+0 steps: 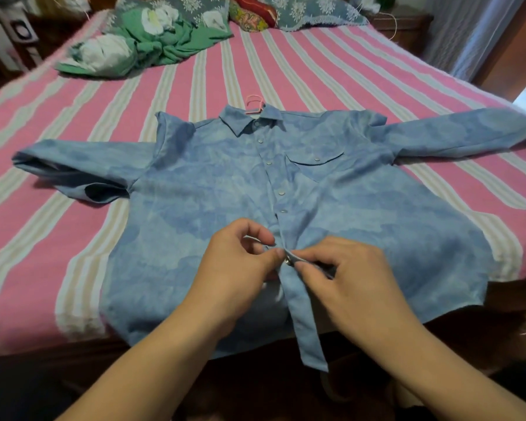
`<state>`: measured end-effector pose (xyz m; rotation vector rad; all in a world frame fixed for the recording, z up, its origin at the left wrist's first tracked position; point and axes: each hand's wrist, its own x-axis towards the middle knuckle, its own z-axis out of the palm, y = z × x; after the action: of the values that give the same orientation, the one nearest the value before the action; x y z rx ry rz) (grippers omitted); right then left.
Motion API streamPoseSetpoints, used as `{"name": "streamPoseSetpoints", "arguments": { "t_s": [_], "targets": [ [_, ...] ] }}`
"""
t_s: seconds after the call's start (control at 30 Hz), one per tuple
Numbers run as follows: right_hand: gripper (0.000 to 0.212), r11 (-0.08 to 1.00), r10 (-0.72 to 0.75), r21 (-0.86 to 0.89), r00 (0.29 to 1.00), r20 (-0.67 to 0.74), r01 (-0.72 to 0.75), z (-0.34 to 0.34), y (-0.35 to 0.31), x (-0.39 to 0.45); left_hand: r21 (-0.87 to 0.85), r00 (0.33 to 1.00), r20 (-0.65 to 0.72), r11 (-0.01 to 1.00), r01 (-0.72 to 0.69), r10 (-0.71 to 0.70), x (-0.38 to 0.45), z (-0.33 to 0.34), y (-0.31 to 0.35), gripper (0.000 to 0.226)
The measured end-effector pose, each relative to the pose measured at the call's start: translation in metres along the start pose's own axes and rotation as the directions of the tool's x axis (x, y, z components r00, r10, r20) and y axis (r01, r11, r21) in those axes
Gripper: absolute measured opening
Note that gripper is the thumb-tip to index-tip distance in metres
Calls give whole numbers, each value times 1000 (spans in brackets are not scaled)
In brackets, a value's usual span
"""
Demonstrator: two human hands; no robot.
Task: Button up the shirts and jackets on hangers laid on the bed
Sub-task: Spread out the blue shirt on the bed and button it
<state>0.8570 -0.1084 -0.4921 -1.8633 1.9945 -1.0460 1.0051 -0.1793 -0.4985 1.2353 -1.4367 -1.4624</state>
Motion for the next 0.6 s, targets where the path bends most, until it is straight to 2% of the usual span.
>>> {"name": "streamPoseSetpoints", "arguments": {
  "t_s": [0.13,0.27,0.47,0.6],
  "targets": [
    [14,1000,2,-14,1000,28,-2,-2,1,0,-33,999,2,999,39,-39,-1,0,3,20],
    [25,997,-8,-75,999,33,11,-1,1,0,-100,997,4,992,80,-80,-2,1,6,22],
    [21,985,-78,-155,997,24,81,2,1,-4,-42,996,-3,995,88,-88,-2,2,5,22],
    [29,952,-143,-269,989,37,147,7,0,-10,-176,983,2,967,183,-186,-3,6,9,19]
  ]
}}
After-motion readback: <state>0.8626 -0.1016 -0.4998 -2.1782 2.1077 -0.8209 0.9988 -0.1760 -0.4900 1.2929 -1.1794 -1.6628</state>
